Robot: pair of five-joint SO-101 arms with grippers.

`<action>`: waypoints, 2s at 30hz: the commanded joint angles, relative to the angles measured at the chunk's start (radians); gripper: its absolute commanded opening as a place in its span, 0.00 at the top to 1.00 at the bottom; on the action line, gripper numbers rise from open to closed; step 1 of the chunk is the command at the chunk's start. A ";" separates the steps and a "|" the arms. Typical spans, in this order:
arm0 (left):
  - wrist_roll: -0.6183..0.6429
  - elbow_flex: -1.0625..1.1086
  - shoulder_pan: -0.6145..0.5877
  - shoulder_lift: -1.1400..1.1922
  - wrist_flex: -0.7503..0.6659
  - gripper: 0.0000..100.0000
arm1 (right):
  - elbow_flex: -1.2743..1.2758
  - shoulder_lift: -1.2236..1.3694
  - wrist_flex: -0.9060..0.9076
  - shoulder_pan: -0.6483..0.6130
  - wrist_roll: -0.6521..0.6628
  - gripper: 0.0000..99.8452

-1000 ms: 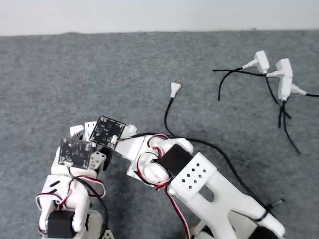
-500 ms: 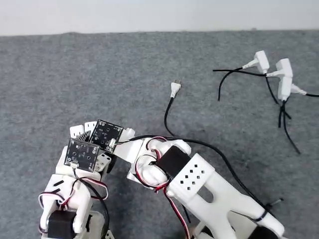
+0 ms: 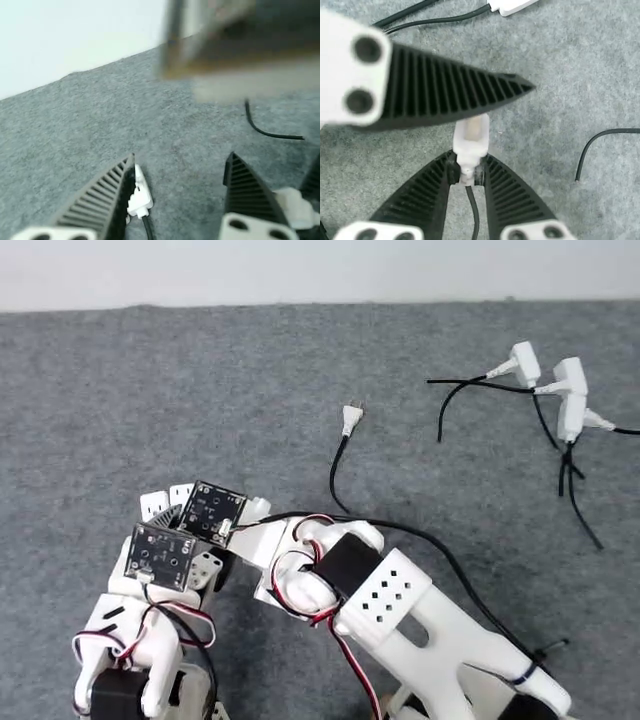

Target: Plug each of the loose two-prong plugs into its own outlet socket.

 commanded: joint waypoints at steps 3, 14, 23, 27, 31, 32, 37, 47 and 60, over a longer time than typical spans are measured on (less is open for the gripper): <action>-0.011 -0.068 0.029 -0.018 0.015 0.71 | -0.066 -0.045 -0.004 0.013 -0.014 0.99; 0.026 -0.087 -0.077 -0.018 0.008 0.71 | -0.066 -0.048 -0.001 0.016 -0.014 0.99; 0.031 -0.117 -0.069 -0.018 0.015 0.71 | -0.066 -0.050 -0.007 0.018 -0.014 0.99; 0.031 -0.142 -0.029 -0.018 0.037 0.71 | -0.066 -0.045 -0.007 0.018 -0.014 0.99; 0.031 -0.160 -0.011 -0.018 0.051 0.71 | -0.066 -0.048 -0.008 0.018 -0.014 0.99; 0.031 -0.160 -0.011 -0.018 0.051 0.71 | -0.066 -0.048 -0.008 0.018 -0.014 0.99; 0.031 -0.160 -0.009 -0.018 0.051 0.71 | -0.066 -0.054 -0.005 0.018 -0.014 0.99; 0.028 -0.208 0.043 -0.018 0.117 0.71 | -0.066 -0.054 -0.008 0.018 -0.014 0.99; -0.025 -0.074 0.003 -0.018 0.055 0.71 | -0.072 -0.059 0.024 0.015 -0.014 0.99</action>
